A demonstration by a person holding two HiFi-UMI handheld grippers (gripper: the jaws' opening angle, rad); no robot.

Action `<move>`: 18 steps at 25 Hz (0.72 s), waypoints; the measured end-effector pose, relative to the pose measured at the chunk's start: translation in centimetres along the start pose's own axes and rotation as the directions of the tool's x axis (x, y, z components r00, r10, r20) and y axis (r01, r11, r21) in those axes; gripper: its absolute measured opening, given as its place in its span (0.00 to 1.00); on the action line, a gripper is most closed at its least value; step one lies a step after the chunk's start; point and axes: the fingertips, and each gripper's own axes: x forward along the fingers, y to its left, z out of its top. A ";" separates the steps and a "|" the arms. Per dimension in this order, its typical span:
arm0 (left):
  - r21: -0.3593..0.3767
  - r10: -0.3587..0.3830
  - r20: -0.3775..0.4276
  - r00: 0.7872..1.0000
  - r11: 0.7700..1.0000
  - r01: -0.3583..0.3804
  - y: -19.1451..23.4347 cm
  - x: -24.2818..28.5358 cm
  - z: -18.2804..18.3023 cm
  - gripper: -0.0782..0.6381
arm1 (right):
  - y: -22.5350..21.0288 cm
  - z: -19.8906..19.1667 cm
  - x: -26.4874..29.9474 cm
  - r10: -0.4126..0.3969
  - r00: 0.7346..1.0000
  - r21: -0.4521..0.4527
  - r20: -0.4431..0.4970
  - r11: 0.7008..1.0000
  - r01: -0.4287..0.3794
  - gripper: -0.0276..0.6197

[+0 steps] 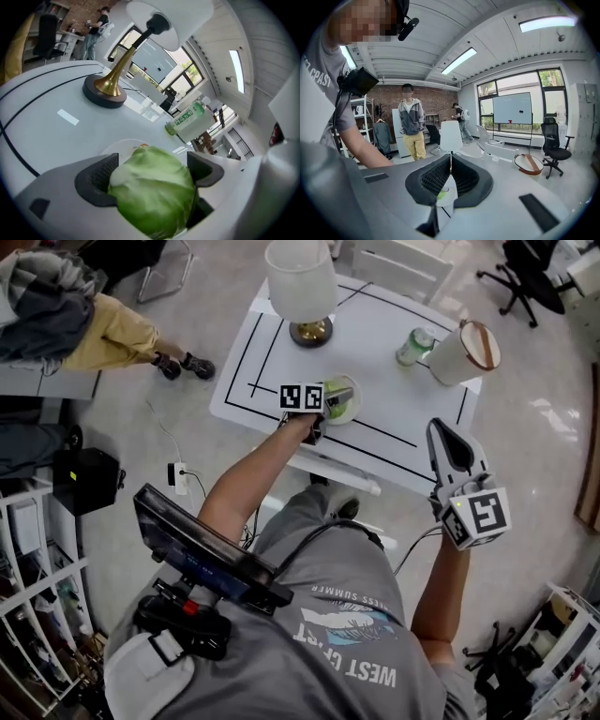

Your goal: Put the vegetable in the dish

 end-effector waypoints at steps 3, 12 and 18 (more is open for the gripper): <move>0.156 0.054 -0.065 0.996 0.987 -0.043 0.0 0.7 -0.6 0.76 | 0.1 -0.1 0.2 0.000 1.000 0.003 -0.004 1.000 0.000 0.06; 0.348 0.110 -0.125 0.986 0.936 -0.060 -0.7 1.2 -1.1 0.76 | 0.8 -0.4 -0.2 -0.005 1.000 0.003 -0.007 1.000 0.005 0.06; 0.388 0.078 -0.124 0.989 0.921 -0.024 -1.6 1.4 -1.2 0.76 | 1.0 -0.6 -0.9 -0.004 1.000 0.003 -0.007 1.000 0.004 0.06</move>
